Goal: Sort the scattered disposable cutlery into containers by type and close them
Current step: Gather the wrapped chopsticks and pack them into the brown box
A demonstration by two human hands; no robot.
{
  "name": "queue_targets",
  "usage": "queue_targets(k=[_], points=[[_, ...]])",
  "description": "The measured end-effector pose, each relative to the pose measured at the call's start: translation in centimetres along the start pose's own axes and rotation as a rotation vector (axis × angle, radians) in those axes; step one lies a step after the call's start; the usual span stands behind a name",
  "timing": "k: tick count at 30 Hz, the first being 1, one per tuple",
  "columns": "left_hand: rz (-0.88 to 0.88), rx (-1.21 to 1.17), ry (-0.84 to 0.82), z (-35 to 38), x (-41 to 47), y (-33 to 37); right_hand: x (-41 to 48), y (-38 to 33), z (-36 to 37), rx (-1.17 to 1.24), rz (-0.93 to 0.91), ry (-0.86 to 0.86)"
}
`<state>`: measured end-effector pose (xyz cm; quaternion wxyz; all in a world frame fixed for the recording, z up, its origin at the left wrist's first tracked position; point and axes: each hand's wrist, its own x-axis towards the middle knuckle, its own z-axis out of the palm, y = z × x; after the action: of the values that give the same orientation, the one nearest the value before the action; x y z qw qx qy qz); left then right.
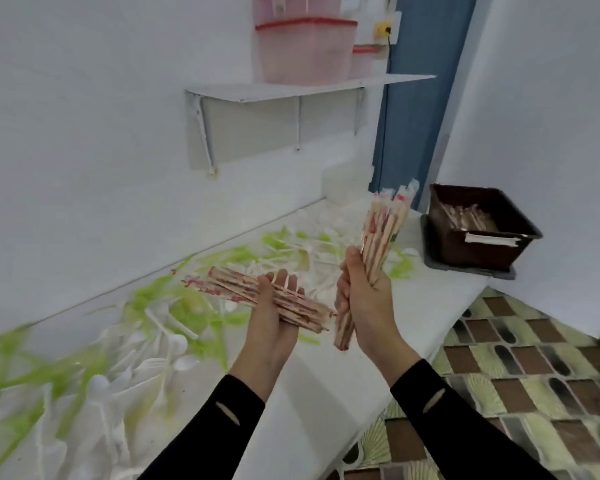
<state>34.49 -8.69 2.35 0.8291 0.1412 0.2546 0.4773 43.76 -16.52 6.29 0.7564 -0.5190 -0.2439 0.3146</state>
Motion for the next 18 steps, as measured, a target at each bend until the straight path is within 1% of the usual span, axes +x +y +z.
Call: queue_targets(k=[3,5,9,14,18], points=[[-0.031,-0.011,-0.086,2.3,2.3,-1.6,1.6,0.0,-3.5,0.0,0.015,0.129],[-0.063,0.0,-0.11,3.9,3.2,-3.3,2.3,0.2,-5.1,-0.027,0.012,0.183],[-0.172,0.05,-0.162,7.1,4.1,-8.0,4.7,0.4,-7.3,-0.15,-0.045,0.28],[-0.345,0.111,-0.215,10.7,6.6,-13.4,9.0,-0.8,-11.3,-0.254,-0.061,0.349],[-0.375,0.149,-0.239,14.3,9.1,-17.1,12.7,-2.6,-15.1,-0.27,-0.025,0.326]])
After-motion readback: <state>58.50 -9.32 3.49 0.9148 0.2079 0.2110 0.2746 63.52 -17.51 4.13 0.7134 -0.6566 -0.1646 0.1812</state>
